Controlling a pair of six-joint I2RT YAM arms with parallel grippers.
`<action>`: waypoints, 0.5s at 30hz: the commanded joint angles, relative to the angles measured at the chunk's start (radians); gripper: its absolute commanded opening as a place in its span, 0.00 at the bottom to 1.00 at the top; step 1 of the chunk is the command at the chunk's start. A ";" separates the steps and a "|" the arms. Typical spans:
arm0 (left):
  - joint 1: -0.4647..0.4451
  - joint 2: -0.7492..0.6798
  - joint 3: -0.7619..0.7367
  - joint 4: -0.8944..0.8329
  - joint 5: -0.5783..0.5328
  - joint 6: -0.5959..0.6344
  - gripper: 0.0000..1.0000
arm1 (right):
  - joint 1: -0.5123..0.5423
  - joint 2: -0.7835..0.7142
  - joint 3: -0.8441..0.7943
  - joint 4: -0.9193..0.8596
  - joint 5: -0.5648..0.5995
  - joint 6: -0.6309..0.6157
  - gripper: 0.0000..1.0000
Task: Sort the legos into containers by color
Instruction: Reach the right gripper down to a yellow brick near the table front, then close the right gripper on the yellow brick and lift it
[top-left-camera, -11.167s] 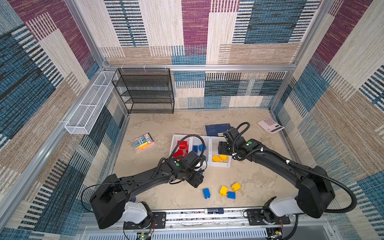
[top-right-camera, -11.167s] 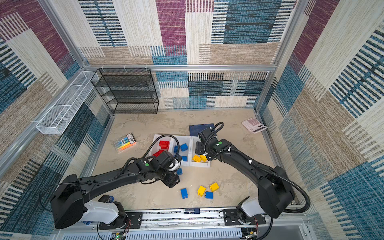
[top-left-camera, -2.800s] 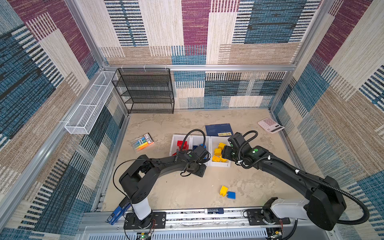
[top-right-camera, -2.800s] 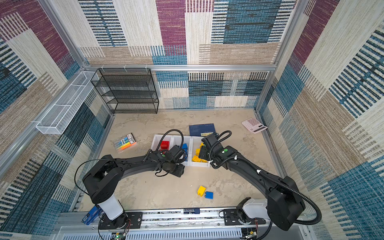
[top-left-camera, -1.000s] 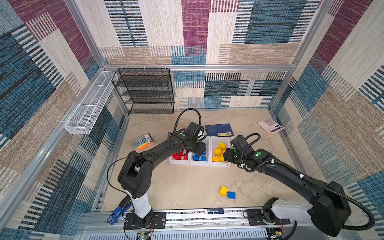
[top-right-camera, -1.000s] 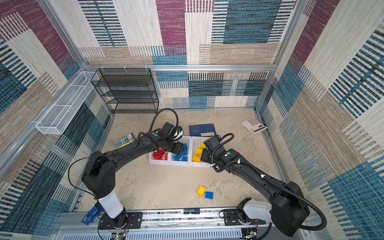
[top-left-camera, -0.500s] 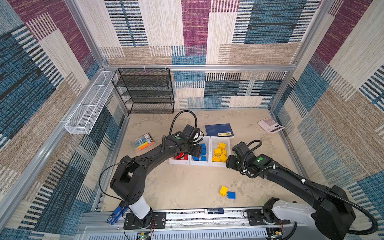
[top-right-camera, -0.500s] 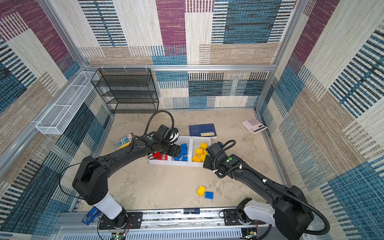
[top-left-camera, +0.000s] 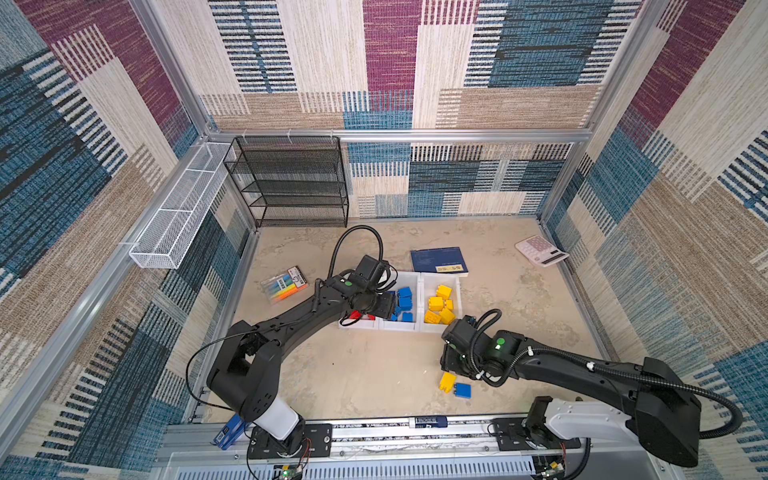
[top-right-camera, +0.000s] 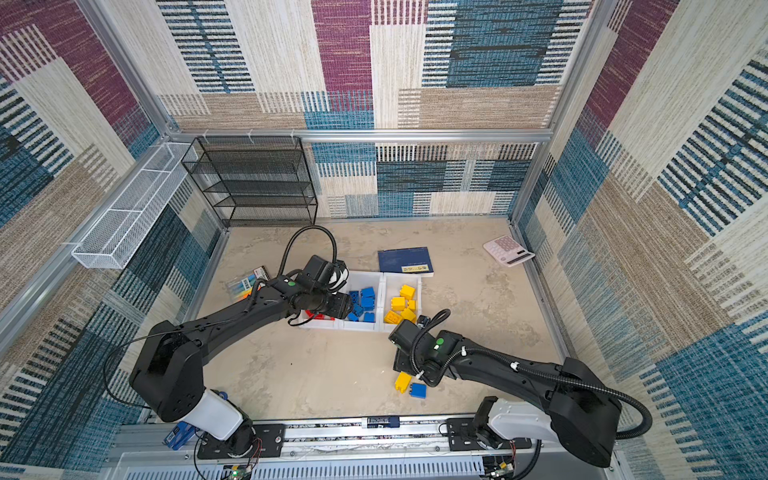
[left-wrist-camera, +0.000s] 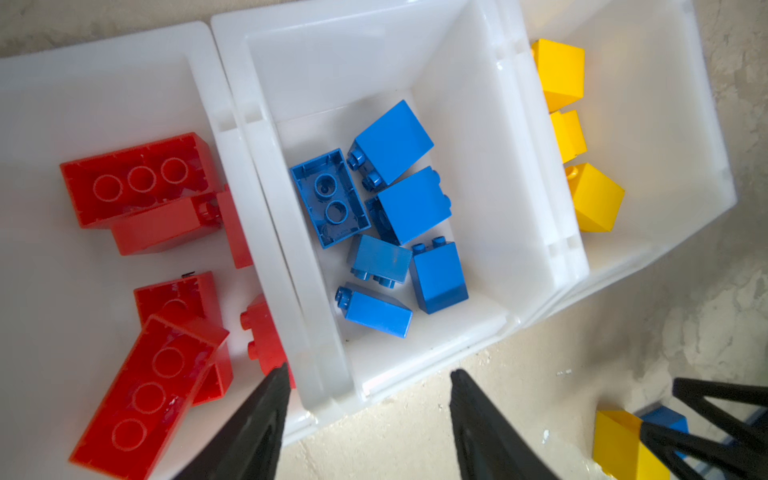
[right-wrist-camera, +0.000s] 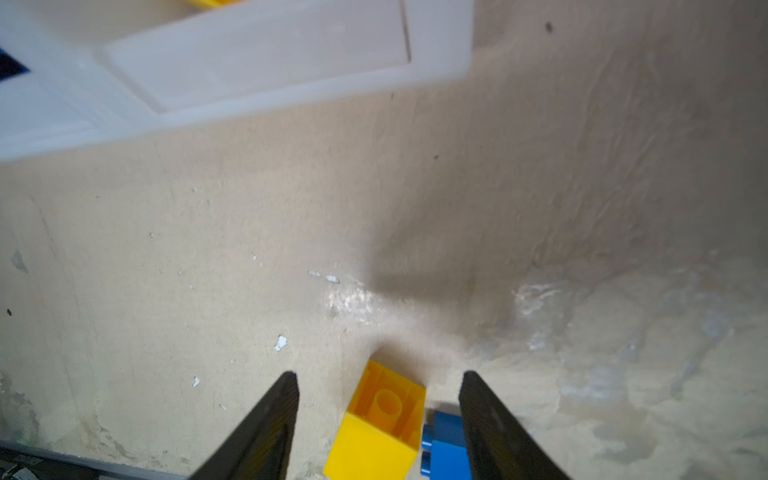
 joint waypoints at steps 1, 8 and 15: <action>0.005 -0.006 -0.011 0.018 0.015 -0.018 0.65 | 0.036 0.045 0.023 -0.016 -0.010 0.072 0.65; 0.013 -0.022 -0.037 0.024 0.021 -0.024 0.65 | 0.088 0.117 0.055 -0.053 -0.016 0.110 0.64; 0.018 -0.030 -0.054 0.027 0.026 -0.026 0.65 | 0.096 0.123 0.063 -0.047 -0.006 0.124 0.53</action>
